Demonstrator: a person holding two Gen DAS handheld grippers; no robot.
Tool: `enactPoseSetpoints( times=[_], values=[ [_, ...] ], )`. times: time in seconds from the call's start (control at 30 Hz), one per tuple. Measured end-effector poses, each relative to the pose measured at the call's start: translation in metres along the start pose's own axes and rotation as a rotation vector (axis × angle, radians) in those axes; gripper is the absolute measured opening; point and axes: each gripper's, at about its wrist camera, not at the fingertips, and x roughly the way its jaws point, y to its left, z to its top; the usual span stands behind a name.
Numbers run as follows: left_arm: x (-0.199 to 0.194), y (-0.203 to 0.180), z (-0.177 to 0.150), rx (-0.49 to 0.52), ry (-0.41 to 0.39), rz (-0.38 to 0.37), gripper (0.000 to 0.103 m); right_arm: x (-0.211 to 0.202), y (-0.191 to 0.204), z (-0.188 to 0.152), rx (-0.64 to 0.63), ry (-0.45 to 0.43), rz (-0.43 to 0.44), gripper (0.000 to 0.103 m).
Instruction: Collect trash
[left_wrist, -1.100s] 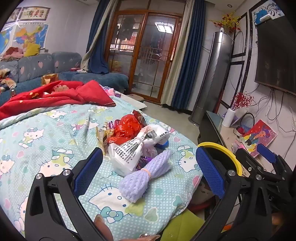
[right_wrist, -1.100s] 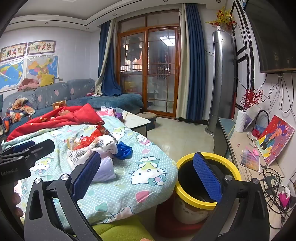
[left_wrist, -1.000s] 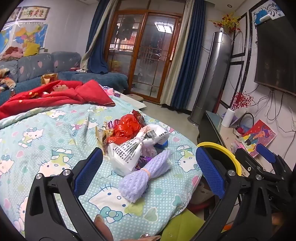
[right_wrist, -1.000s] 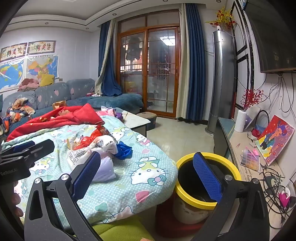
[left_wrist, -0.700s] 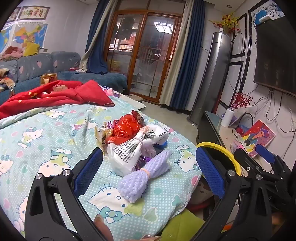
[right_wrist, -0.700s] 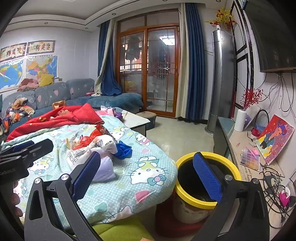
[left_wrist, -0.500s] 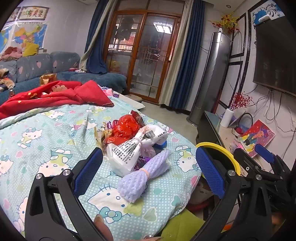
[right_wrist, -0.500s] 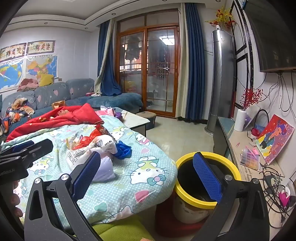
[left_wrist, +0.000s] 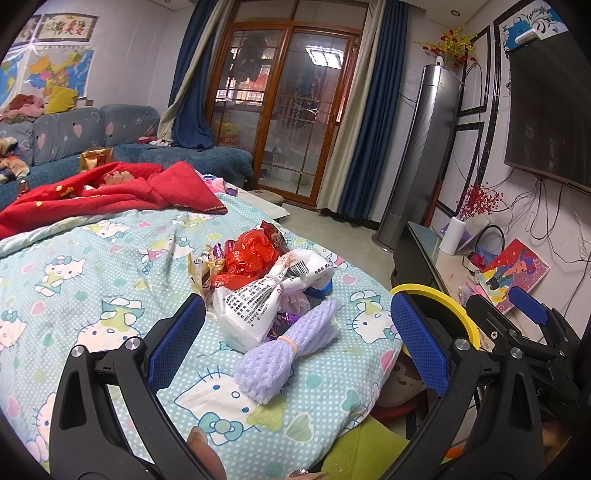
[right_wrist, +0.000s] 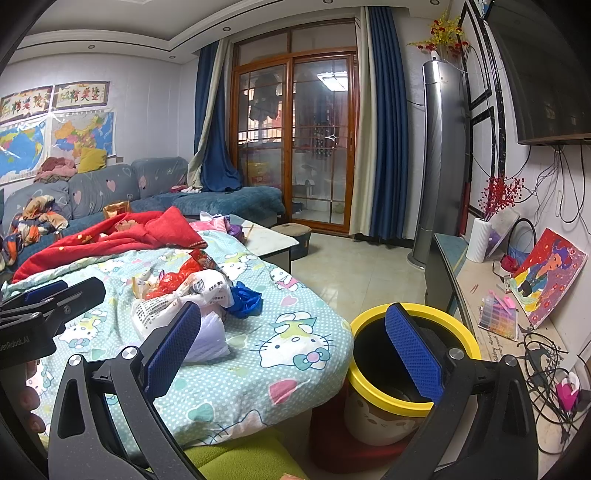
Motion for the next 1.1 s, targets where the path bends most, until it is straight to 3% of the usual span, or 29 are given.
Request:
enactPoseSetpoints(
  times=[1.1],
  values=[
    [-0.006,0.005,0.011,-0.023,-0.034,0.01,0.092,-0.001,0.01,0.008,-0.029,-0.026,0.034,0.097]
  ],
)
